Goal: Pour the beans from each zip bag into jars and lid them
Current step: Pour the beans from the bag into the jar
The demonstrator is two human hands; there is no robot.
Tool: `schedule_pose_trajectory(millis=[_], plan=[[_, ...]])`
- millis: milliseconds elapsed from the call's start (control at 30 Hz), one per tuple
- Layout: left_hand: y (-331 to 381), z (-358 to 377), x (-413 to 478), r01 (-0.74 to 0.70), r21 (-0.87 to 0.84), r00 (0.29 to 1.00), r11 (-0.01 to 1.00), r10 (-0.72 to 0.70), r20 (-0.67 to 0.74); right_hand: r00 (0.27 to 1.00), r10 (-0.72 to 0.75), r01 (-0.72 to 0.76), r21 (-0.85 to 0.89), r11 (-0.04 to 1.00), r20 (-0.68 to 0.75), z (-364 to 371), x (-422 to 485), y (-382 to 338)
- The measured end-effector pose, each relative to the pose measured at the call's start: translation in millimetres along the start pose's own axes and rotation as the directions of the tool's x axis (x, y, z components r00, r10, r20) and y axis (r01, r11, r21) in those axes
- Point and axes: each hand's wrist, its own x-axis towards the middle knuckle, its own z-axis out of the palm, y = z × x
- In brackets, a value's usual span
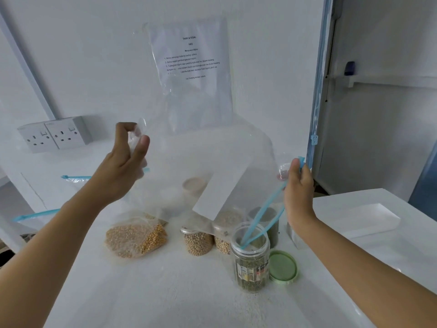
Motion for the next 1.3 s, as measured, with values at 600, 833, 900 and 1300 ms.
schedule_pose_trajectory(millis=[600, 833, 900, 1300], plan=[[6.5, 10.8, 11.7, -0.034, 0.009, 0.997, 0.999, 0.033, 0.07, 0.991, -0.024, 0.036, -0.089, 0.995, 0.133, 9.5, -2.4, 2.7], [11.1, 13.8, 16.4, -0.033, 0.009, 0.999, 0.999, 0.032, 0.041, 0.978, 0.157, -0.168, 0.066, 0.984, 0.138, 7.4, 0.3, 6.1], [9.5, 13.4, 17.5, -0.029, -0.003, 0.999, 1.0, 0.029, 0.042, 0.946, 0.22, -0.271, 0.206, 0.94, 0.238, 1.7, -3.5, 7.4], [-18.9, 10.1, 9.5, 0.046, -0.06, 0.998, 0.997, -0.048, -0.043, 0.794, 0.152, -0.222, 0.047, 0.974, 0.589, -38.7, -21.8, 31.2]])
